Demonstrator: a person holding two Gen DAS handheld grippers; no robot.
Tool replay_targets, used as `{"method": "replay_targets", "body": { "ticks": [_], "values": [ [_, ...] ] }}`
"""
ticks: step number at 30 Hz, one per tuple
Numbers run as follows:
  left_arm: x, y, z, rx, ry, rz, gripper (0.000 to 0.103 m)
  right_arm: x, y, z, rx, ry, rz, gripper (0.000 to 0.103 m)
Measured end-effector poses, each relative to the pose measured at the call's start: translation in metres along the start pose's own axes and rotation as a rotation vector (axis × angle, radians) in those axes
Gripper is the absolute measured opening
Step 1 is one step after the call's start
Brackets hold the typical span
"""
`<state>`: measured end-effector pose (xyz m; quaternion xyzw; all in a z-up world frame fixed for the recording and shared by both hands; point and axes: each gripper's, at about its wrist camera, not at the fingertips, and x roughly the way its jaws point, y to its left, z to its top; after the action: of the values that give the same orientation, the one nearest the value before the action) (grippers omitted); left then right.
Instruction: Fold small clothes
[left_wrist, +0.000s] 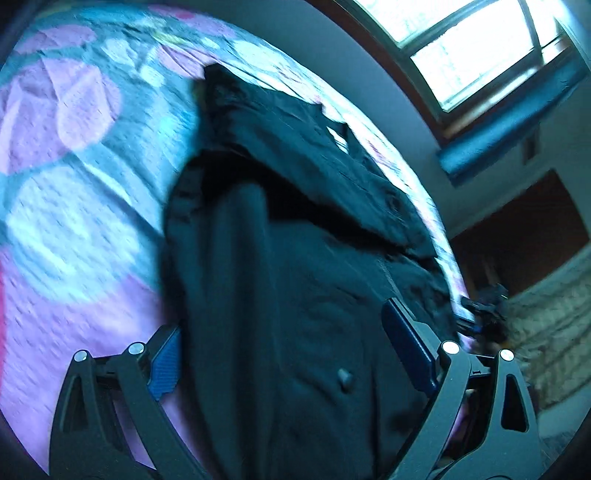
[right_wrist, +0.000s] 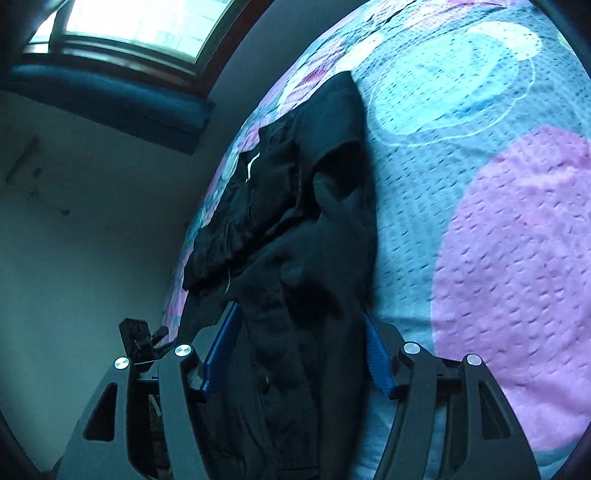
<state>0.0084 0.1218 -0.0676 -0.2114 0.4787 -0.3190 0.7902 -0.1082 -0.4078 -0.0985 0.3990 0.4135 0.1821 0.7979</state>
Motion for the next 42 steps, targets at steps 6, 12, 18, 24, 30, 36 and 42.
{"method": "replay_targets", "body": {
  "ticks": [6,12,18,24,30,36,42],
  "values": [
    [-0.017,-0.018,-0.046,0.085,0.058,-0.042,0.094,-0.005,0.014,-0.036,-0.050,0.110,0.018,0.063],
    [-0.023,-0.032,-0.075,0.097,0.111,-0.110,0.094,-0.020,0.023,-0.075,-0.055,0.147,0.066,0.065],
    [-0.016,-0.053,-0.091,0.170,0.104,-0.048,0.094,-0.032,0.029,-0.096,-0.080,0.189,0.062,0.068],
    [-0.017,-0.054,-0.094,0.171,0.082,-0.012,0.084,-0.030,0.039,-0.110,-0.130,0.230,0.048,0.066],
    [-0.024,-0.055,-0.108,0.160,0.084,0.028,0.062,-0.016,0.035,-0.111,-0.107,0.210,-0.012,0.020],
    [-0.033,-0.059,-0.123,0.192,0.102,0.023,0.059,-0.009,0.035,-0.110,-0.106,0.208,-0.015,0.018],
    [-0.032,-0.047,-0.118,0.104,0.104,0.006,0.020,-0.015,0.025,-0.108,-0.090,0.208,0.011,0.016]
  ]
}}
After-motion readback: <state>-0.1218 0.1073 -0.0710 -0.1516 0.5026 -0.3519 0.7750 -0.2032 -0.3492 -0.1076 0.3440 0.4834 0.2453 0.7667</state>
